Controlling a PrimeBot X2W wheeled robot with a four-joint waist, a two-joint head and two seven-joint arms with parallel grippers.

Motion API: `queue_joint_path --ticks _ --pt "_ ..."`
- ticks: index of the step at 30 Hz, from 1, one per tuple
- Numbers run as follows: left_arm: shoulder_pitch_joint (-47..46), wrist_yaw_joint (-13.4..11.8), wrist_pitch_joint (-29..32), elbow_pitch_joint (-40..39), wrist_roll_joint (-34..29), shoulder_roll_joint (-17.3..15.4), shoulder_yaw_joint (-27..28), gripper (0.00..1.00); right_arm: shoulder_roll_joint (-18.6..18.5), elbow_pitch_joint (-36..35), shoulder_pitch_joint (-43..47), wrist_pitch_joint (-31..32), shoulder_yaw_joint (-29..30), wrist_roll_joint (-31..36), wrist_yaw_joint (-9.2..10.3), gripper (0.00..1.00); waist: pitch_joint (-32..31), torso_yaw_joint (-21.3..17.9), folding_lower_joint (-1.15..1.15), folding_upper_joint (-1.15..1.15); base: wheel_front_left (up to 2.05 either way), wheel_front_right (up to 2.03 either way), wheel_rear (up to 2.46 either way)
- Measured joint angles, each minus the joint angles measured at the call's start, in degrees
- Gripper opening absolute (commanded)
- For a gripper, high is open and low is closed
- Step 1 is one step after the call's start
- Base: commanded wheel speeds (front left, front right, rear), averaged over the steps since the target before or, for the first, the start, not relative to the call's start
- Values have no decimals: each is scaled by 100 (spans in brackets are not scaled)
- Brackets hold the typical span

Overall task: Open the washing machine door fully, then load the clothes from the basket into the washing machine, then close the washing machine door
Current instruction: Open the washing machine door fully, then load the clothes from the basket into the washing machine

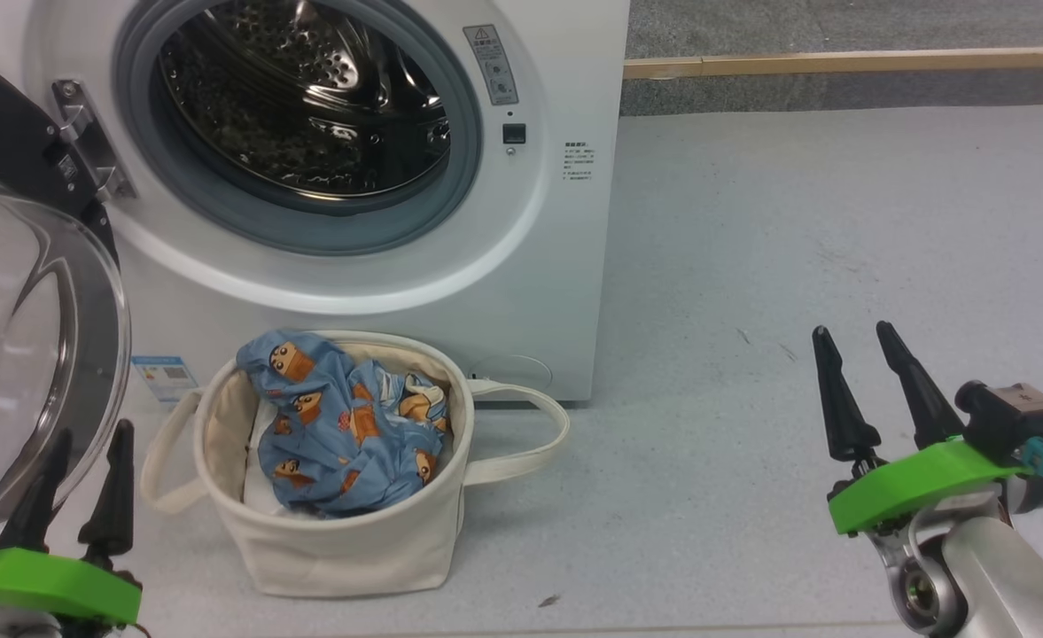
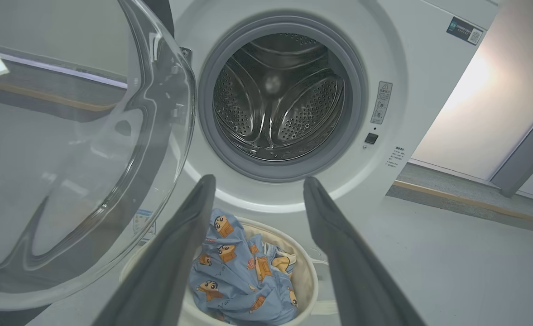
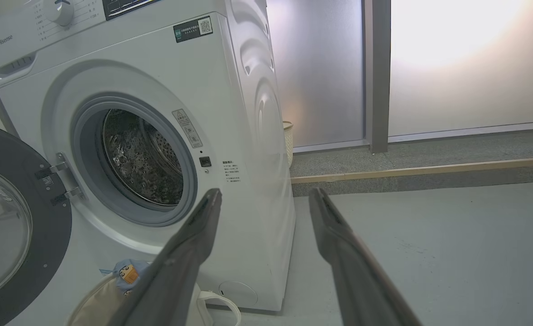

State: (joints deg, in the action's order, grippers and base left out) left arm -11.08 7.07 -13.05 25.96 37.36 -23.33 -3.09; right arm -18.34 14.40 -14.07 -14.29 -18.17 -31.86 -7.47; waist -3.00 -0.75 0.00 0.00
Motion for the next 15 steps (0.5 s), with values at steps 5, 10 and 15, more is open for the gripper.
queue_joint_path --ticks 5,10,15 --pt "39 1 0 3 115 -1 5 100 -22 0 5 0 18 -1 -1 100 -15 51 0 0 0 0 0" --pt "39 1 1 -1 176 -22 -27 100 -22 0 34 0 64 -26 0 100 -4 128 0 1 12 -6 -6" --pt "39 1 1 -1 182 -54 -43 100 -14 1 33 0 68 -26 -1 100 25 195 0 1 87 -48 -39"
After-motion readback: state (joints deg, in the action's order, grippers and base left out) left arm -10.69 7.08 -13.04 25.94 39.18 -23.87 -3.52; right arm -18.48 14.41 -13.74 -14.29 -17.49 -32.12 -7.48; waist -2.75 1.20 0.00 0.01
